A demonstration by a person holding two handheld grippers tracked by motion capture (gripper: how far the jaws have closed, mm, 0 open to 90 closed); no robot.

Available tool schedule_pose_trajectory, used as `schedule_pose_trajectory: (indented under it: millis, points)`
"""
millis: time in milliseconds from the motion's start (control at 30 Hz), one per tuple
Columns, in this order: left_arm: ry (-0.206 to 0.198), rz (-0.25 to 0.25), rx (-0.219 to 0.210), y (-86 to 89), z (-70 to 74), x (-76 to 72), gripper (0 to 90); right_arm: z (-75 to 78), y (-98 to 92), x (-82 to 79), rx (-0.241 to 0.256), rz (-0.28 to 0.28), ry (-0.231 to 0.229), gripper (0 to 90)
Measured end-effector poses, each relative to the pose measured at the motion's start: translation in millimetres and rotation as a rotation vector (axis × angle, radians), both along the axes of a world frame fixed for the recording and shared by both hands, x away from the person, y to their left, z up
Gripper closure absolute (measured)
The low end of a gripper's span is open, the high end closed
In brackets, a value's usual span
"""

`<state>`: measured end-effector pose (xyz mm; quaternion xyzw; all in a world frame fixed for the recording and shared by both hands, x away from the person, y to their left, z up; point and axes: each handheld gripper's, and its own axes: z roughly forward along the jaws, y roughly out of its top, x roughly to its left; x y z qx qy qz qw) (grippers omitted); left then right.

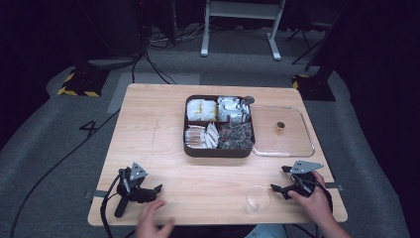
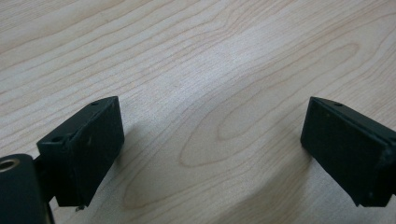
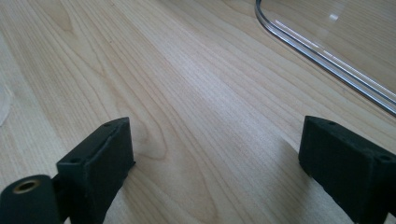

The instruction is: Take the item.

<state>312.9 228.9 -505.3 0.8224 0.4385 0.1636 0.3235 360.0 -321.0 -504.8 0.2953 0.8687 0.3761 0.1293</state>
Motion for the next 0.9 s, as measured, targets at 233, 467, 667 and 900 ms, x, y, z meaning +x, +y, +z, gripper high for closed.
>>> schedule_pose_trajectory:
  millis: [233,467,667,900]
  points:
    - [0.0,0.0,0.0,0.0,0.0,0.0,6.5,0.0,1.7,-4.8,-0.001,-0.015,0.0,10.4]
    - [0.0,0.005,0.0,-0.2,0.0,-0.3,6.3,0.0,0.6,-4.2,0.001,-0.006,0.001,10.6]
    - [0.001,0.007,-0.003,0.1,-0.2,0.3,5.7,0.0,0.1,-3.3,0.0,0.003,0.001,10.6]
    - [0.003,0.07,-0.008,-5.0,-0.3,3.0,5.4,0.0,0.1,-3.3,0.0,0.003,0.001,10.6]
